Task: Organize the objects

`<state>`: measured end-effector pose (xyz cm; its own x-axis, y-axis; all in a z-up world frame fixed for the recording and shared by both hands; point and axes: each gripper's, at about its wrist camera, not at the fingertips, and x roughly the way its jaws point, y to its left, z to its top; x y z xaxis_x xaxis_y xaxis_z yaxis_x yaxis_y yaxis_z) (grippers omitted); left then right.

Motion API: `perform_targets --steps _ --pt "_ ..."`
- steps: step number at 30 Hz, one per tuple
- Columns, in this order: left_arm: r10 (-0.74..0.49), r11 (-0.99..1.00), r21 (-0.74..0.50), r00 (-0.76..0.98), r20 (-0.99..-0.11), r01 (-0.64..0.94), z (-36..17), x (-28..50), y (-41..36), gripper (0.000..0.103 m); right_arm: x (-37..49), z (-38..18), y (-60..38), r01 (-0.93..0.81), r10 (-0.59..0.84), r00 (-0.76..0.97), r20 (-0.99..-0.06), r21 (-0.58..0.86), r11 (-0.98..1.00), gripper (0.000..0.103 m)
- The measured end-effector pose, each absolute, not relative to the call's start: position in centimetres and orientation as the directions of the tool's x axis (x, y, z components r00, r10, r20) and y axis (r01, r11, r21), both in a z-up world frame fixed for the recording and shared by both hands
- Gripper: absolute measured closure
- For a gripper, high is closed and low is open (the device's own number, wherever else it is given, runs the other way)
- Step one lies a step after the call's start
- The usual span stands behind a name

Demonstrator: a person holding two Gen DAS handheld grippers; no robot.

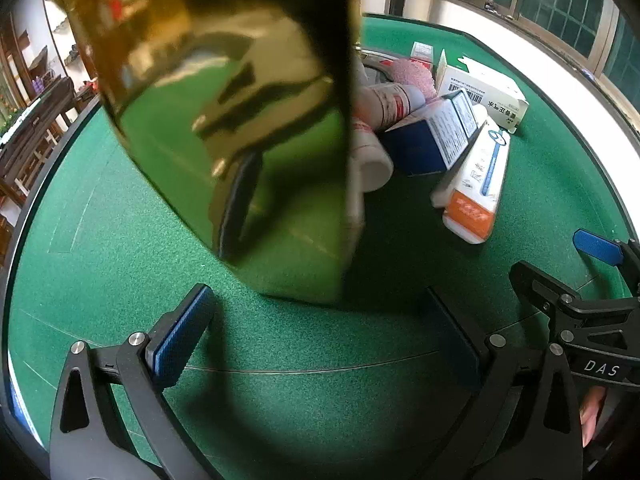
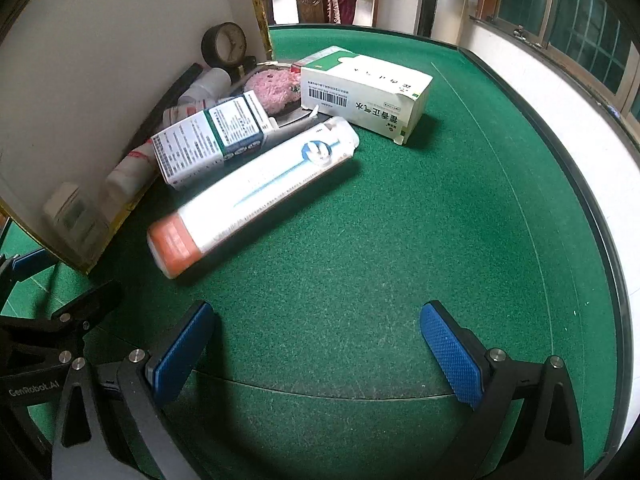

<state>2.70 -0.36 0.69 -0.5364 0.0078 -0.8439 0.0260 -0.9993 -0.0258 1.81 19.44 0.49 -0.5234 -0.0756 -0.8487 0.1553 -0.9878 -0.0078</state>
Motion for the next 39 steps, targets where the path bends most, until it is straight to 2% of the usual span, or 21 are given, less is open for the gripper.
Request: perform_targets --steps 39 --pt "-0.002 -1.0 -0.014 -0.548 -0.837 0.026 1.1 4.4 -0.9 0.0 1.9 0.7 19.3 0.151 -0.072 -0.523 -0.849 -0.009 -0.988 0.0"
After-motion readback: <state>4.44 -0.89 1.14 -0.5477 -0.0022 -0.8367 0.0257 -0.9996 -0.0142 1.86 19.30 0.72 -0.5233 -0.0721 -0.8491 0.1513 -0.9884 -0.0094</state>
